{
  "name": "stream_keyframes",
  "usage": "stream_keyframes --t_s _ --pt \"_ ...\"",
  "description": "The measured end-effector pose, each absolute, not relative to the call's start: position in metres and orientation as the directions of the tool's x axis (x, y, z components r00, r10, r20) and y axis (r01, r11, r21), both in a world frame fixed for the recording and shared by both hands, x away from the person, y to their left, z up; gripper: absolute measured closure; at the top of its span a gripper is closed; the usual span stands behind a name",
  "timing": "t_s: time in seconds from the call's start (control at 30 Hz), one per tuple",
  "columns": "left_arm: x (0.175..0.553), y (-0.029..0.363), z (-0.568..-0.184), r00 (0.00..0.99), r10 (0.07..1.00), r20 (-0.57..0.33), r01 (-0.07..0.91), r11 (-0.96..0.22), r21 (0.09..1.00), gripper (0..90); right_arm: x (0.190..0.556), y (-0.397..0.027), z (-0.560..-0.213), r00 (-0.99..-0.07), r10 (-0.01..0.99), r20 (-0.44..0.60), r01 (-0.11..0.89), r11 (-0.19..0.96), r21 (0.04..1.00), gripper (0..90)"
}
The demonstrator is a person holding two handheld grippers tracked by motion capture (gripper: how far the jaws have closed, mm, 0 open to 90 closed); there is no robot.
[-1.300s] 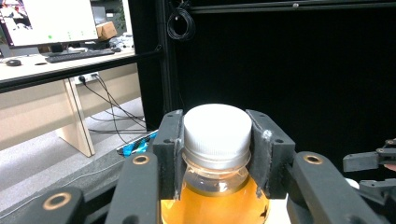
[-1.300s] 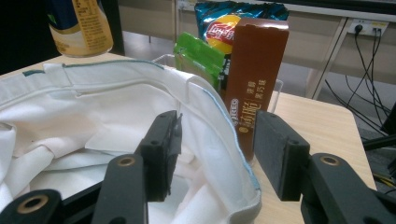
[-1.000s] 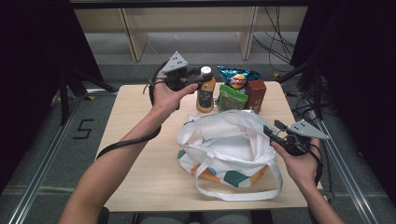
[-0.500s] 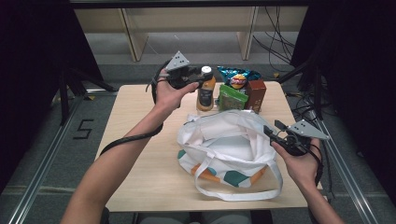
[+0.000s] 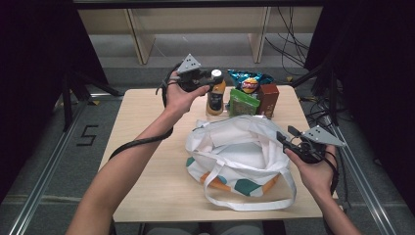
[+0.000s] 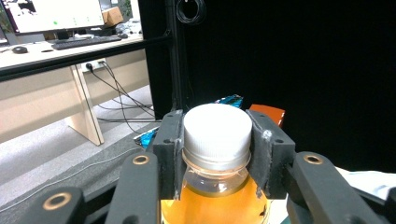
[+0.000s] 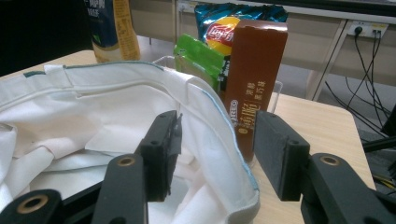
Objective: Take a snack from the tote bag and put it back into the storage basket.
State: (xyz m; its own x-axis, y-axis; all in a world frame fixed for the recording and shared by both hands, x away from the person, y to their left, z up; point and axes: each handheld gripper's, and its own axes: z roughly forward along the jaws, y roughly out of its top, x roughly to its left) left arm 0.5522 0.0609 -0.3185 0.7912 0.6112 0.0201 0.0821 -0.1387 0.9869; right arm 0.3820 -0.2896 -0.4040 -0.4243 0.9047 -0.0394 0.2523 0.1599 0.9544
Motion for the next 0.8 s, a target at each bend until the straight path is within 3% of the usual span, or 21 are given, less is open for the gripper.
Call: stream_keyframes --t_s 0.8 --pt "0.57 0.059 -0.336 0.774 0.633 0.013 0.115 -0.16 0.98 58.7 0.381 -0.288 -0.406 -0.424 0.905 -0.023 0.266 0.149 0.952 51.2"
